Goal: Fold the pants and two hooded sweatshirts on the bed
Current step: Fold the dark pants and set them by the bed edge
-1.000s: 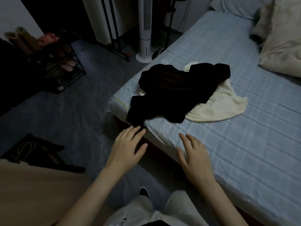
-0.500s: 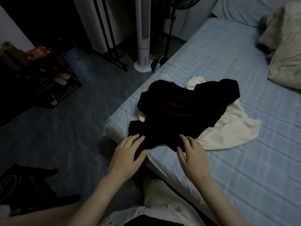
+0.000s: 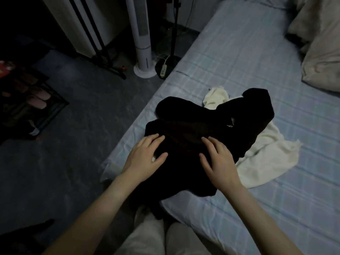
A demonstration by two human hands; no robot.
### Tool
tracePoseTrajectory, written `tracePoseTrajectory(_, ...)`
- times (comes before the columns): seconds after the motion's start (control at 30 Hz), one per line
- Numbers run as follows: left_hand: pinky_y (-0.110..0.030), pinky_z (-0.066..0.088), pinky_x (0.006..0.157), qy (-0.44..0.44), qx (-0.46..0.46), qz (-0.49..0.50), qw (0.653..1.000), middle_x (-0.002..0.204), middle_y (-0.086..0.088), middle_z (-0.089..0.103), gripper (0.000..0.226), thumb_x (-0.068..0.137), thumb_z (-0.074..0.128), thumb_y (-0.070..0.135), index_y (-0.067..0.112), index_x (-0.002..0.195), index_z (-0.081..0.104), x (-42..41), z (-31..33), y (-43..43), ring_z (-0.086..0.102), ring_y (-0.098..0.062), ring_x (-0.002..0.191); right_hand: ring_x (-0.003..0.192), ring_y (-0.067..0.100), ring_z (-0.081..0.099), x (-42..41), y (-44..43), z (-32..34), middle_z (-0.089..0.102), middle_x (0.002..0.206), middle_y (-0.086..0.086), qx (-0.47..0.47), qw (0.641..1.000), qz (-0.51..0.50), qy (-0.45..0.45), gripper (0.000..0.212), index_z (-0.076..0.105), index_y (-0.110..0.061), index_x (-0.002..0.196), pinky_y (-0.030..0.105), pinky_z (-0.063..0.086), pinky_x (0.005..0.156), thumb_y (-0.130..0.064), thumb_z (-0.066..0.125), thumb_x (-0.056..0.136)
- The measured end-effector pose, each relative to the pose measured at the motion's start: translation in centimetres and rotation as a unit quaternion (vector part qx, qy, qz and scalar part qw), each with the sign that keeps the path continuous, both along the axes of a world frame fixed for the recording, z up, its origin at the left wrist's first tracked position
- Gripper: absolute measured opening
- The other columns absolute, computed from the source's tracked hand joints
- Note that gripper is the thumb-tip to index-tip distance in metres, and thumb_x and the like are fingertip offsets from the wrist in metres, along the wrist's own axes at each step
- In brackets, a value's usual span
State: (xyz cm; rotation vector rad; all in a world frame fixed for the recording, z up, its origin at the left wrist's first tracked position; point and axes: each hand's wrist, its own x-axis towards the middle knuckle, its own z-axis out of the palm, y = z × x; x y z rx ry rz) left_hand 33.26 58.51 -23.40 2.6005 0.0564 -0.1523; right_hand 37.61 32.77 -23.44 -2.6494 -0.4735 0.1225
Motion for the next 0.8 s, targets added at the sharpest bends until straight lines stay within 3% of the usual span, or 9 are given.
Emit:
tracePoseTrajectory(0.13, -0.04, 0.033, 0.113, 0.028, 0.012, -0.043, 0.999, 0.153, -0.001, 0.036, 0.065, 0.093, 0.052, 0.055, 0.026, 0.149, 0.04, 8.1, -5.4, 1.6, 0.033, -0.021, 0.139, 0.141, 0.031, 0.037, 6.7, 0.5, -4.6, 0.04, 0.154, 0.012, -0.021, 0.998, 0.022, 0.048, 0.057, 0.042, -0.018, 0.151, 0.048, 0.034, 0.115, -0.035, 0.058, 0.098)
tracePoseTrajectory(0.3, -0.04, 0.026, 0.117, 0.058, 0.029, -0.074, 0.995, 0.156, -0.004, 0.031, 0.069, 0.091, 0.056, 0.056, 0.028, 0.15, 0.036, 16.5, -12.5, 1.7, 0.029, -0.024, 0.142, 0.141, 0.03, 0.037, 14.6, 1.4, -10.7, 0.041, 0.153, 0.011, -0.018, 0.994, 0.08, 0.072, 0.06, 0.044, -0.017, 0.15, 0.045, 0.031, 0.117, -0.034, 0.062, 0.095)
tracePoseTrajectory(0.47, -0.046, 0.005, 0.121, 0.099, 0.106, -0.127, 0.981, 0.158, 0.001, 0.031, 0.072, 0.09, 0.048, 0.065, 0.037, 0.152, 0.028, 20.1, -18.3, 2.4, 0.019, -0.028, 0.148, 0.148, 0.04, 0.016, 19.7, 2.0, -15.7, 0.019, 0.164, 0.006, -0.203, 0.962, 0.151, 0.105, 0.077, 0.011, -0.047, 0.156, 0.06, 0.01, 0.119, -0.073, 0.041, 0.09)
tracePoseTrajectory(0.53, -0.047, 0.012, 0.12, 0.128, 0.116, -0.139, 0.975, 0.153, 0.001, 0.039, 0.072, 0.089, 0.045, 0.068, 0.039, 0.152, 0.025, 20.2, -19.7, 3.0, 0.027, -0.027, 0.144, 0.145, 0.042, 0.021, 20.3, 1.6, -17.2, 0.02, 0.163, 0.007, -0.238, 0.943, 0.177, 0.151, 0.078, 0.001, -0.055, 0.153, 0.058, 0.016, 0.118, -0.08, 0.034, 0.086)
tracePoseTrajectory(0.6, -0.044, 0.029, 0.111, 0.139, 0.111, -0.154, 0.972, 0.143, 0.0, 0.05, 0.071, 0.089, 0.046, 0.069, 0.04, 0.151, 0.028, 19.9, -20.3, 3.5, 0.041, -0.026, 0.132, 0.138, 0.041, 0.031, 20.4, 1.3, -18.0, 0.028, 0.158, 0.008, -0.234, 0.936, 0.187, 0.183, 0.079, -0.001, -0.057, 0.152, 0.054, 0.026, 0.114, -0.081, 0.035, 0.086)
tracePoseTrajectory(0.7, -0.031, 0.043, 0.092, 0.139, 0.019, -0.143, 0.98, 0.13, 0.003, 0.059, 0.062, 0.088, 0.055, 0.063, 0.04, 0.143, 0.042, 19.5, -20.2, 4.3, 0.054, -0.019, 0.118, 0.123, 0.033, 0.043, 20.4, 1.1, -18.3, 0.044, 0.137, 0.007, -0.211, 0.94, 0.203, 0.175, 0.072, 0.012, -0.054, 0.15, 0.048, 0.035, 0.103, -0.076, 0.036, 0.086)
tracePoseTrajectory(0.8, -0.02, 0.043, 0.087, 0.153, -0.09, -0.115, 0.977, 0.122, 0.014, 0.062, 0.052, 0.086, 0.062, 0.058, 0.046, 0.135, 0.05, 19.2, -19.0, 5.1, 0.057, -0.006, 0.112, 0.121, 0.024, 0.049, 20.5, 0.8, -17.5, 0.051, 0.127, 0.001, -0.135, 0.943, 0.221, 0.21, 0.06, 0.03, -0.048, 0.146, 0.043, 0.039, 0.1, -0.067, 0.042, 0.09)
